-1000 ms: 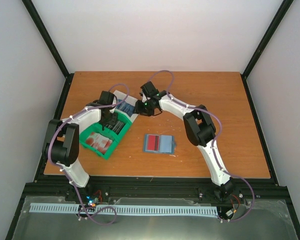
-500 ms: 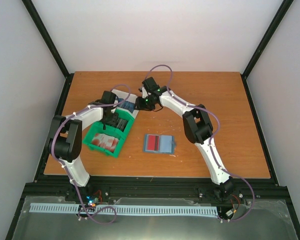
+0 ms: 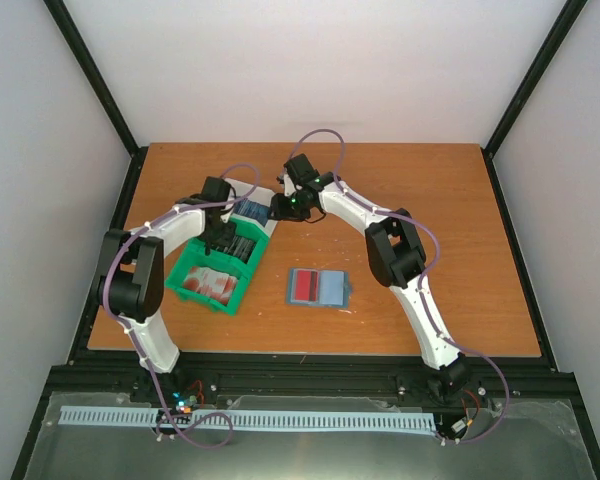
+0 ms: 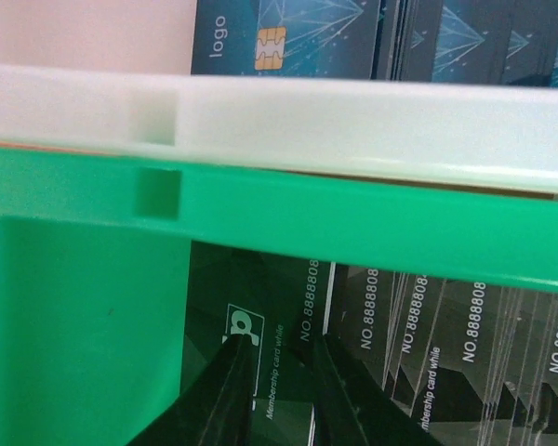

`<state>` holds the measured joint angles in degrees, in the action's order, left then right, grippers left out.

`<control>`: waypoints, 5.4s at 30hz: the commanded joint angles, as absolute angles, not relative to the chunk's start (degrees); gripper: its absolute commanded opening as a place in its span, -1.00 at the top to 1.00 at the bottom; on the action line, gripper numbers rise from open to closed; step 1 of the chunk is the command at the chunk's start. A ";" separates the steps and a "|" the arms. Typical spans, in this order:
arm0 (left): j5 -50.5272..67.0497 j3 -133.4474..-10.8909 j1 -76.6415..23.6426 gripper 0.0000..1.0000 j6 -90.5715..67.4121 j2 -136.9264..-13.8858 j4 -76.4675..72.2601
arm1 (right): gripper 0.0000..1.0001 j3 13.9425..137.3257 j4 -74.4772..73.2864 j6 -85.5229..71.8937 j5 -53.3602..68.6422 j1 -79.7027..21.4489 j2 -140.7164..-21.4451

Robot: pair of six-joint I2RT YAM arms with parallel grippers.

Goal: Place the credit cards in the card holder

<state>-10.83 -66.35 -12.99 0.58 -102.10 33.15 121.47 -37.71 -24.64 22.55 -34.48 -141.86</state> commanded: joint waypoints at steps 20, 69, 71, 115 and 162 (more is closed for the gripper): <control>-7.30 -73.47 -5.90 0.56 -7.98 -105.57 45.08 | 0.10 119.98 -45.96 -22.81 13.82 -33.48 -146.34; -6.41 -67.48 -7.20 -0.02 -1.32 -105.81 34.18 | 0.09 119.96 -45.79 -22.85 14.19 -33.53 -147.02; -7.83 -67.63 -7.21 0.07 -1.47 -106.25 34.28 | 0.09 119.97 -45.82 -22.81 14.07 -33.57 -147.04; -4.96 -69.39 -4.50 0.07 -4.62 -106.29 35.40 | 0.09 120.14 -46.40 -23.30 13.93 -33.57 -147.37; -13.63 -61.88 -9.68 -0.05 1.50 -100.21 25.80 | 0.09 119.96 -46.52 -22.39 13.76 -33.53 -147.30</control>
